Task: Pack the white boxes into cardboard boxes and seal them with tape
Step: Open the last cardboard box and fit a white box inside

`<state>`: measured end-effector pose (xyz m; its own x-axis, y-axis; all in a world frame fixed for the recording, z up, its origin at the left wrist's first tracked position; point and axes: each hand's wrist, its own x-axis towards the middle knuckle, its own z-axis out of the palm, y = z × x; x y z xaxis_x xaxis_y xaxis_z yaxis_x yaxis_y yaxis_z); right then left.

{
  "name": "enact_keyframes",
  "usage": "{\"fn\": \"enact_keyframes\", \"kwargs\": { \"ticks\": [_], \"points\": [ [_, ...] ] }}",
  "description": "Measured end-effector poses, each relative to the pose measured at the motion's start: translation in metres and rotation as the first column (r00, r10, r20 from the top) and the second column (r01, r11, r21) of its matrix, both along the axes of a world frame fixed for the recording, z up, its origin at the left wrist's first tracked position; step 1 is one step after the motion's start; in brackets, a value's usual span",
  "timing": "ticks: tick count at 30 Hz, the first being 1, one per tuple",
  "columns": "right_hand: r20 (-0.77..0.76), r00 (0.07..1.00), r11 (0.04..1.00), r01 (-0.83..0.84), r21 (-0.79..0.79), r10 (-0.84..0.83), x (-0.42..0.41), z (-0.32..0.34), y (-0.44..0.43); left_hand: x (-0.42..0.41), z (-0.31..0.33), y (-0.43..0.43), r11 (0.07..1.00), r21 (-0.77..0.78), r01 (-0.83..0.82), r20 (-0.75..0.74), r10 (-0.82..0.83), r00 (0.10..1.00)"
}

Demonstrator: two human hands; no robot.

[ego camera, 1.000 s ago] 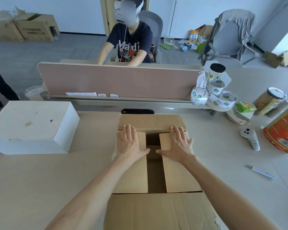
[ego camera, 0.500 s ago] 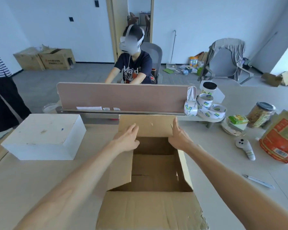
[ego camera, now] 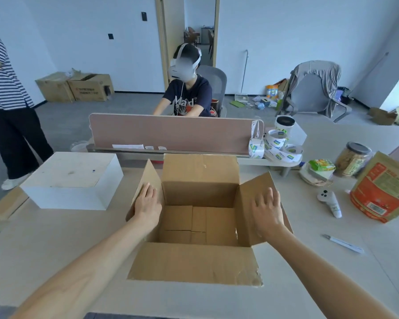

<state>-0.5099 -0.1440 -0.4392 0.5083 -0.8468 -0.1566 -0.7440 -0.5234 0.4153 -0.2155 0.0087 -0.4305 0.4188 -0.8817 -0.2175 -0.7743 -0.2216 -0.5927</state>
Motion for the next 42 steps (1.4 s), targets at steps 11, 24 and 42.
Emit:
{"fn": "enact_keyframes", "kwargs": {
  "ticks": [11, 24, 42],
  "points": [
    [0.427, 0.886, 0.926, 0.008, 0.377, -0.182, -0.011, -0.030, 0.034, -0.004, -0.025, 0.057, 0.963, -0.152, -0.221, -0.452, 0.131, 0.883],
    [0.551, 0.824, 0.886, -0.154, 0.437, -0.129, -0.001, 0.002, 0.061, -0.023, -0.020, 0.091, 0.849, -0.375, -0.372, -0.703, 0.001, 0.712],
    [0.607, 0.750, 0.744, -0.558, 0.368, 0.262, 0.201, 0.009, 0.230, 0.038, -0.020, 0.277, 0.666, -0.414, -0.620, -0.752, 0.133, 0.646]
  ]
}}
